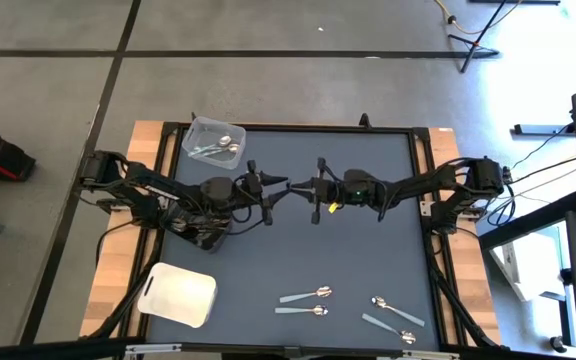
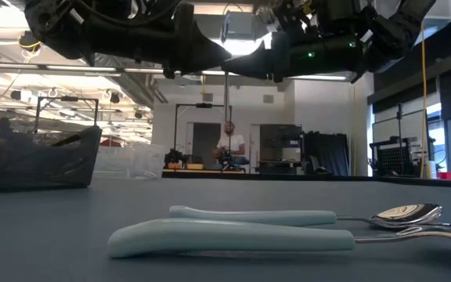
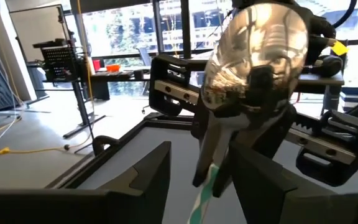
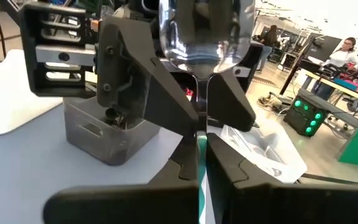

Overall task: Sort silverware by color (type)
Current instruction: Put the green spoon into the transparent bin

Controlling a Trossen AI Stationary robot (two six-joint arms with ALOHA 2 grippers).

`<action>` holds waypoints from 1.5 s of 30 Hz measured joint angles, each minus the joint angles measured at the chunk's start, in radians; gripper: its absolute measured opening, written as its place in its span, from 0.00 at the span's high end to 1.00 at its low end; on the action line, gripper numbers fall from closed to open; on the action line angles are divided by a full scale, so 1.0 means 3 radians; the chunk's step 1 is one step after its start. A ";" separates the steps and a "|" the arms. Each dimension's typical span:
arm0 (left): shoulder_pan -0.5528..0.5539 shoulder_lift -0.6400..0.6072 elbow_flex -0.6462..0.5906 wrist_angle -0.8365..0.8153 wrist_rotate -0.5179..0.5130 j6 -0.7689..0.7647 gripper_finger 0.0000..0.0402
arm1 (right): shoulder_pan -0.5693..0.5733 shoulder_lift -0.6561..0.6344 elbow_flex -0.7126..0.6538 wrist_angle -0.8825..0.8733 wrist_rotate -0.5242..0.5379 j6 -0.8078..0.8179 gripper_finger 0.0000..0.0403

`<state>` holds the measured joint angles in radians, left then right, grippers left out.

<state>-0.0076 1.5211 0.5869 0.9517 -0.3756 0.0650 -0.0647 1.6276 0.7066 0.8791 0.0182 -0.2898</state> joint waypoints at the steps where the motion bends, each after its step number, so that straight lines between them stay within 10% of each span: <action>1: -0.0001 0.0000 0.0000 0.0019 0.0000 0.0001 0.63 | 0.0000 0.0000 0.0005 0.0002 -0.0004 0.0019 1.00; 14: -0.0031 -0.0001 0.0000 0.0032 -0.0014 0.0093 0.97 | 0.0000 0.0163 0.0164 -0.0037 -0.0017 0.0096 1.00; 24: -0.0054 -0.0016 0.0002 -0.0073 -0.0030 0.0180 0.97 | -0.0002 0.0111 0.0164 -0.0099 -0.0111 0.0261 0.82; 37: -0.0094 -0.1155 0.0003 -0.1989 -0.0715 0.0351 0.97 | 0.0000 -0.1147 0.0163 -0.2403 -0.0355 0.0074 0.65; 45: 0.0571 -0.1693 0.0000 -0.2891 -0.1202 0.0744 0.94 | 0.0000 -0.1168 -0.0296 -0.2386 -0.0652 0.0168 0.65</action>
<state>0.1639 1.0132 0.5869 0.0843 -0.7362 0.2881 -0.0647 1.2772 0.6179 0.1632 -0.1773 -0.2395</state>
